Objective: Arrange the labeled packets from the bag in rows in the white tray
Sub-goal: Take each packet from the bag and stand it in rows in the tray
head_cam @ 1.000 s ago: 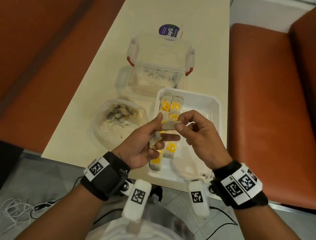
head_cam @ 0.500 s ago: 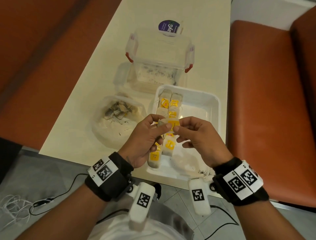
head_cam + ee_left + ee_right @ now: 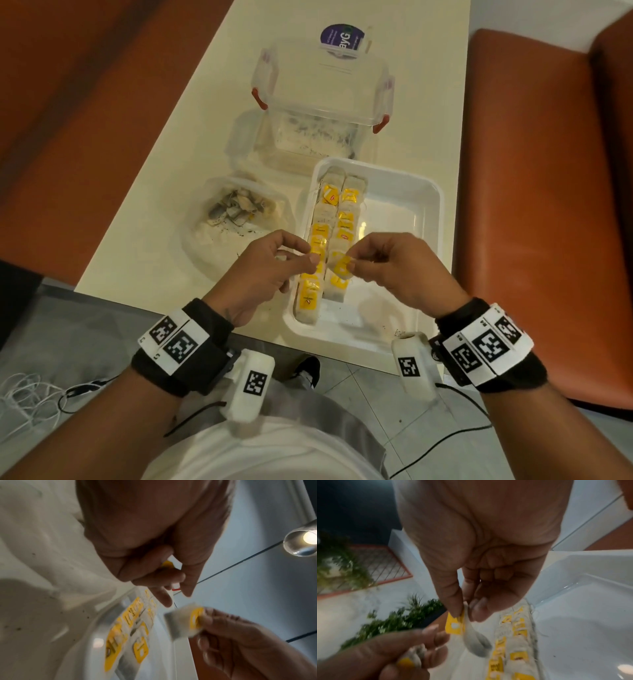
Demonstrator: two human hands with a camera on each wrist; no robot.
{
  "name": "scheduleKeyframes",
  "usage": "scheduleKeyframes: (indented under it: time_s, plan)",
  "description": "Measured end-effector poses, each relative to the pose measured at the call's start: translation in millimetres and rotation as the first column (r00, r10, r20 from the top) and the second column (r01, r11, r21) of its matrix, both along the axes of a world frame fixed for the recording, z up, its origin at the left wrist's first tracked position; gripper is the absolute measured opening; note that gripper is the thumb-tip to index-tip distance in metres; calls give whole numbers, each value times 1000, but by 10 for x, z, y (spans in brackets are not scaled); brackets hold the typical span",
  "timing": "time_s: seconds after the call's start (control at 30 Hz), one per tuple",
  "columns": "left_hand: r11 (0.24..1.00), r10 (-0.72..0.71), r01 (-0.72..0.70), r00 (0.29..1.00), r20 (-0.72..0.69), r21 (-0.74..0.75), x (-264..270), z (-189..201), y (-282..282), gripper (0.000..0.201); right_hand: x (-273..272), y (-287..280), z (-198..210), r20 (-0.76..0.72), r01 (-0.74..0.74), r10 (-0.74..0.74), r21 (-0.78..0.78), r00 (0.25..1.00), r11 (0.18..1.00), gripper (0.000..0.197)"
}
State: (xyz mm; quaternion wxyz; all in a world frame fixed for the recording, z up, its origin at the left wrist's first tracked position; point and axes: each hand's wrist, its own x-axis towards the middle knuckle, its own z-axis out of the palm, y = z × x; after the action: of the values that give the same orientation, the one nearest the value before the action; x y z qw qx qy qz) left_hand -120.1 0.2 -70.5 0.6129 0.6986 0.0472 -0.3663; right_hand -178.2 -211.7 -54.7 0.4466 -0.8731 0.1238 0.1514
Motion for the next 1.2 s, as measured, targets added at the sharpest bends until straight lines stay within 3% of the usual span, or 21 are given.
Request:
scheduleKeyframes:
  time_s: [0.1, 0.2, 0.47, 0.77, 0.97, 1.2]
  plan:
    - [997, 81, -80, 996, -34, 10, 38, -44, 116, 9, -45, 111, -114, -198, -300, 263, -186, 944, 936, 5]
    - [994, 111, -111, 992, -54, 7, 58, -61, 184, 8, -21, 218, -226, -345, -406, 330, -173, 878, 898, 11]
    - [990, 138, -138, 988, -69, 4, 37, -78, 199, 6, 144, 196, -442, -348, -352, 233, -332, 908, 875, 13]
    - [991, 136, -137, 988, -77, -2, 49, -68, 176, 5, 218, 171, -472, -321, -301, 193, -333, 927, 893, 13]
    - [981, 159, -174, 975, -155, -91, 59, -52, 175, 5, 238, 168, -482, -320, -290, 179, -342, 930, 894, 12]
    - [926, 187, -277, 928, -323, -258, 75, -42, 174, 32, 244, 135, -472, -290, -242, 145, -331, 946, 912, 10]
